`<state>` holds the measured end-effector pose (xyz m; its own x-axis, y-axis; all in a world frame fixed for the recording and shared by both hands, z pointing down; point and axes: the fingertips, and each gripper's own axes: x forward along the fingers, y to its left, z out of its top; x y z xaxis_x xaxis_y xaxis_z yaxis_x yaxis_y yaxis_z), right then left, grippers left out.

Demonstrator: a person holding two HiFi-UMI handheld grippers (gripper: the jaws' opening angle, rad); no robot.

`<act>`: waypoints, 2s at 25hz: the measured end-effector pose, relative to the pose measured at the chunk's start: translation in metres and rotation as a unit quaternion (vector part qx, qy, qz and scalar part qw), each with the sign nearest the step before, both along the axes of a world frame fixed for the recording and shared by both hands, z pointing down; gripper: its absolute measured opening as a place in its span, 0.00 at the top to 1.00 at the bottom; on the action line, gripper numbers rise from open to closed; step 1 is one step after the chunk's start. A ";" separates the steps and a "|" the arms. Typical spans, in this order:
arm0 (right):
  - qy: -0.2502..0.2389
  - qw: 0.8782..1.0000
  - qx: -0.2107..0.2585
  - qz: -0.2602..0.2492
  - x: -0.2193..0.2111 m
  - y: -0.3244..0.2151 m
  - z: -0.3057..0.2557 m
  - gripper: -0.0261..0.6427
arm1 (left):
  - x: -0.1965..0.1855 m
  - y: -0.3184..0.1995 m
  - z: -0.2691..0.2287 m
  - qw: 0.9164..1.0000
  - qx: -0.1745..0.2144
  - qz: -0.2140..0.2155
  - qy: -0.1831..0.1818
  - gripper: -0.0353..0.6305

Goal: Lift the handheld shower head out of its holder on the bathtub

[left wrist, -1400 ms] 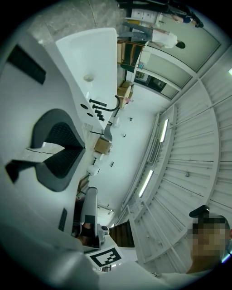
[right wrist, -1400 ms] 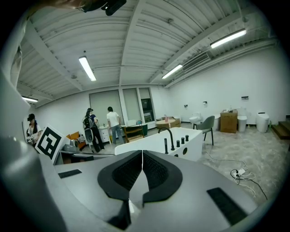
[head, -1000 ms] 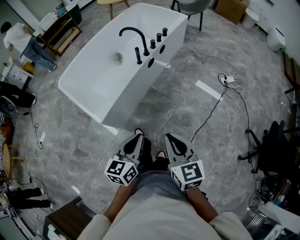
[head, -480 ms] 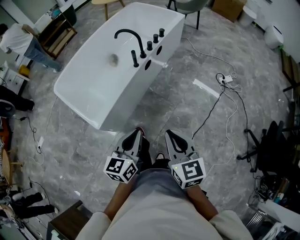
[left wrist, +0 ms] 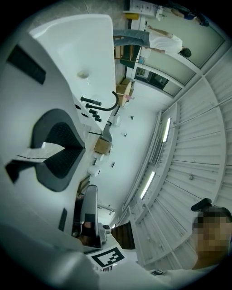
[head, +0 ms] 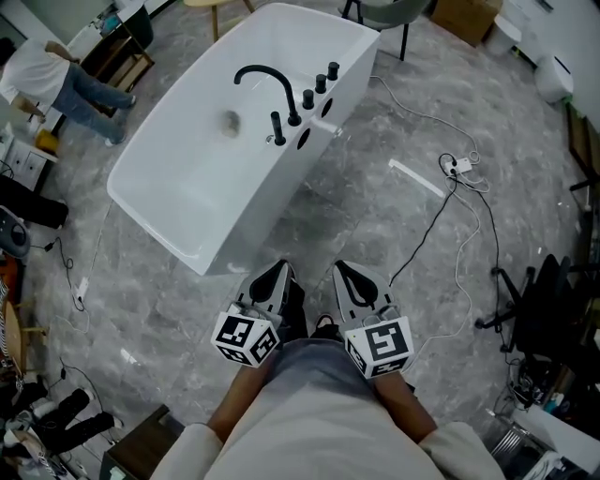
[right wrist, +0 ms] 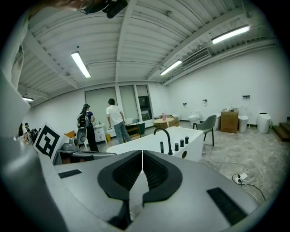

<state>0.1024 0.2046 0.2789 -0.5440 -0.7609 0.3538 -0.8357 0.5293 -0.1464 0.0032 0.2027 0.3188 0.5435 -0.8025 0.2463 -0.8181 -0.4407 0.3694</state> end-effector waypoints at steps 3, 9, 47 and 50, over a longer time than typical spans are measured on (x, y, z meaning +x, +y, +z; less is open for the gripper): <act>0.001 1.000 -0.006 -0.001 -0.012 -0.020 0.003 0.93 | -0.011 -0.018 0.001 1.000 -0.006 0.003 0.002 0.94; 0.006 1.000 -0.015 0.002 -0.039 -0.064 0.005 0.93 | -0.037 -0.060 0.006 1.000 -0.018 0.011 0.007 0.94; -0.048 0.998 0.001 -0.040 -0.168 -0.175 -0.028 0.93 | -0.138 -0.186 -0.025 0.996 0.031 0.020 0.078 0.94; -0.034 0.999 0.007 -0.035 -0.165 -0.190 -0.024 0.93 | -0.137 -0.200 -0.024 0.997 0.033 0.019 0.073 0.94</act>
<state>-0.0626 0.0142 0.2547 -0.6185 -0.7248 0.3036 -0.7848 0.5890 -0.1928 -0.1338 0.0029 0.2946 0.6004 -0.7923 0.1090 -0.7395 -0.4980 0.4529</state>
